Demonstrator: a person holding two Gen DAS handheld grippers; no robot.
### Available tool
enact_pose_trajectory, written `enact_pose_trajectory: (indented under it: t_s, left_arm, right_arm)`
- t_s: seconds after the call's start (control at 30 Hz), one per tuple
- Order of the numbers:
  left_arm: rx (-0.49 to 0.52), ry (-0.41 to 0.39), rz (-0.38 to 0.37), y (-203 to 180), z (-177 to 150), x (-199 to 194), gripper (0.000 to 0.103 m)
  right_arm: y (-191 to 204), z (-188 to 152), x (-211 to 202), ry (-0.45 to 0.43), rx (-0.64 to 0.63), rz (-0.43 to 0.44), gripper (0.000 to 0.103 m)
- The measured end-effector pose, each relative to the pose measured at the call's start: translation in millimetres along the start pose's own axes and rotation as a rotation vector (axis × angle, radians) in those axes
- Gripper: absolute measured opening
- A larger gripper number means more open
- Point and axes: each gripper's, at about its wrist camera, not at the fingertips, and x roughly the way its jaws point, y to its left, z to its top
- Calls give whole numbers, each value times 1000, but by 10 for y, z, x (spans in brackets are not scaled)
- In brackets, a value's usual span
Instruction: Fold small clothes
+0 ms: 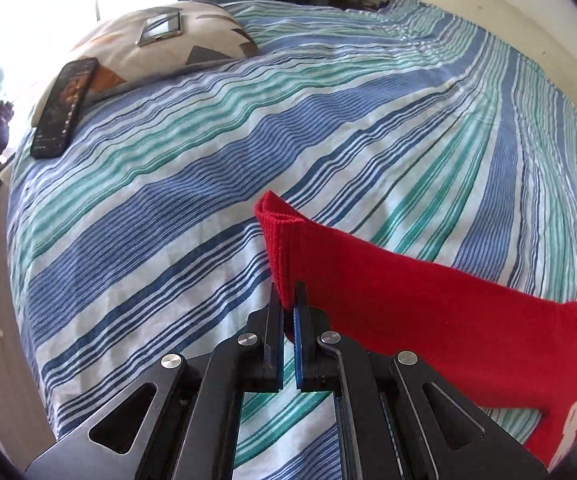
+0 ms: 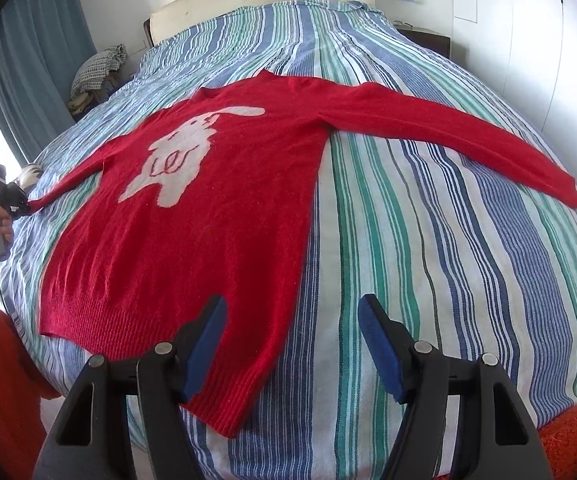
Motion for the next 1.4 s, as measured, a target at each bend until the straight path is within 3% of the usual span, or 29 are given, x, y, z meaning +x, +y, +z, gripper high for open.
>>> enact_pose_trajectory:
  t_s: [0.1,0.27,0.63,0.73,0.8,0.87,0.93,1.03,1.2,1.4]
  left_arm:
    - [22,4,21,-39,-25,57,1]
    - [-30,78,21,51,-69,296,1]
    - [-37,86,-17,81,-91,406,5]
    - [-31,88,-41,108,-103,314,20]
    - [-31,83,-64,145,-132,188,63]
    - [-19,43,-63,183,-219,-14,77]
    - [15,15,-80,193,-351,-211,80]
    - [94,-2,-169,145,-682,-508,84]
    - [297,-21,-243,-135,-1252,-764,89]
    - [455,-2,-309,-557,-1288,-702,89]
  right_arm:
    - [-12,-3,9,3,5,-5,67]
    - [-29,0,19,5,11,-9,67]
    - [-52,8,24,6,21,-17,67]
    - [-50,14,9,-1,21,-18,67]
    - [-72,23,-19,-14,30,-20,67]
    - [-119,24,-61,-30,56,-27,67]
    - [-170,11,-111,-46,87,-35,69]
    - [-264,11,-171,-71,143,-48,75]
    - [-435,12,-178,-74,230,-55,75]
    - [-685,-43,-167,-61,353,-78,75]
